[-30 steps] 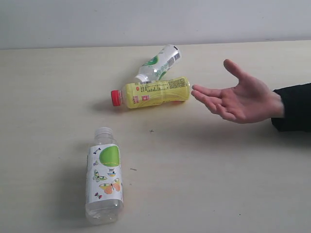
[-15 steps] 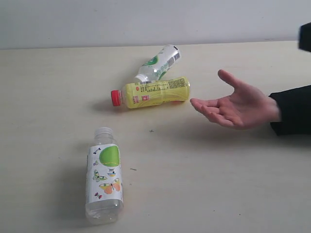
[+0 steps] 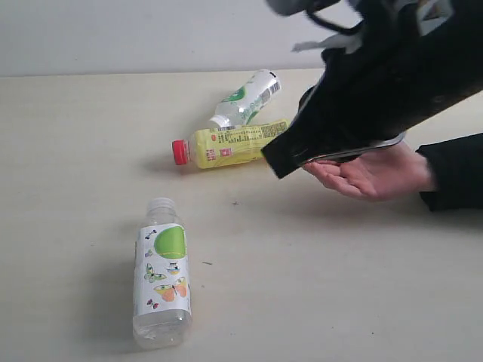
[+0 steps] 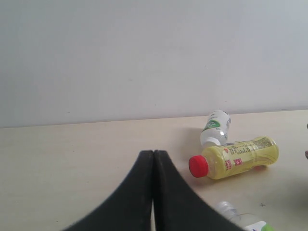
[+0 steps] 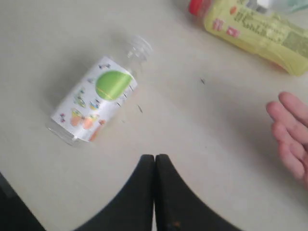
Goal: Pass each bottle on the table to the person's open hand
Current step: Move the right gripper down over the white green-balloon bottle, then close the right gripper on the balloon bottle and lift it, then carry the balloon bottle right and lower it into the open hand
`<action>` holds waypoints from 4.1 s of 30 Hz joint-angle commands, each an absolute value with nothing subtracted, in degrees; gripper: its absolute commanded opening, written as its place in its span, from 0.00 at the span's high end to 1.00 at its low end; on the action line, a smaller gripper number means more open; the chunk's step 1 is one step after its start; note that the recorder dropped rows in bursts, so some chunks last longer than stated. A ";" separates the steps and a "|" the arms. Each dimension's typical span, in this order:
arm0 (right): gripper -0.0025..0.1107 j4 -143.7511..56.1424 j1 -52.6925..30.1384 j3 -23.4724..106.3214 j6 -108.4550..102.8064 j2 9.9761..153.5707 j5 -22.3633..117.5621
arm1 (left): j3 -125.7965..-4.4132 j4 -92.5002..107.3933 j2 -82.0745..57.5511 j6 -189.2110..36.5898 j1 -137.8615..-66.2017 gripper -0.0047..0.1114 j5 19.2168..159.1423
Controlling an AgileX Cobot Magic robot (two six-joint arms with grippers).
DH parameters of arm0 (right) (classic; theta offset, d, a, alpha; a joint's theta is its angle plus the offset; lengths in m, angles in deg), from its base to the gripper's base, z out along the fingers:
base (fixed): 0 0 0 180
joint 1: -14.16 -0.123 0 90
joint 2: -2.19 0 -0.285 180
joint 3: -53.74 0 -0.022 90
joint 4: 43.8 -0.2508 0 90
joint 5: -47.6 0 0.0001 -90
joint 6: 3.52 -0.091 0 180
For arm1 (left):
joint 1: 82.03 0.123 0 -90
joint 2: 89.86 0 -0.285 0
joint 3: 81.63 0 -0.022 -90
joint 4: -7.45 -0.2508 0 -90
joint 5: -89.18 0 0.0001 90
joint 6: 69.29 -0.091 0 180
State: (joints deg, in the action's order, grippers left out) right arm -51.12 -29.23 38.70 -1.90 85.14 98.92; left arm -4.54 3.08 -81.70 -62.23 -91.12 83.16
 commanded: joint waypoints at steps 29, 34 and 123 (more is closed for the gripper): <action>0.62 -58.04 -39.11 49.59 -9.32 113.12 95.90 | -4.41 3.42 -82.07 -62.31 -91.02 0.96 83.33; 0.42 -57.15 -39.11 49.59 -11.64 114.15 95.11 | -4.41 3.42 -82.07 -62.31 -91.02 0.96 83.33; 0.98 -41.69 -30.22 49.59 -20.34 94.52 104.54 | -4.41 3.42 -82.07 -62.31 -91.02 0.96 83.33</action>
State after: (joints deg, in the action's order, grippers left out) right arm -43.80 -34.00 49.20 -19.75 98.82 100.83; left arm -4.54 3.08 -81.70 -62.23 -91.12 83.16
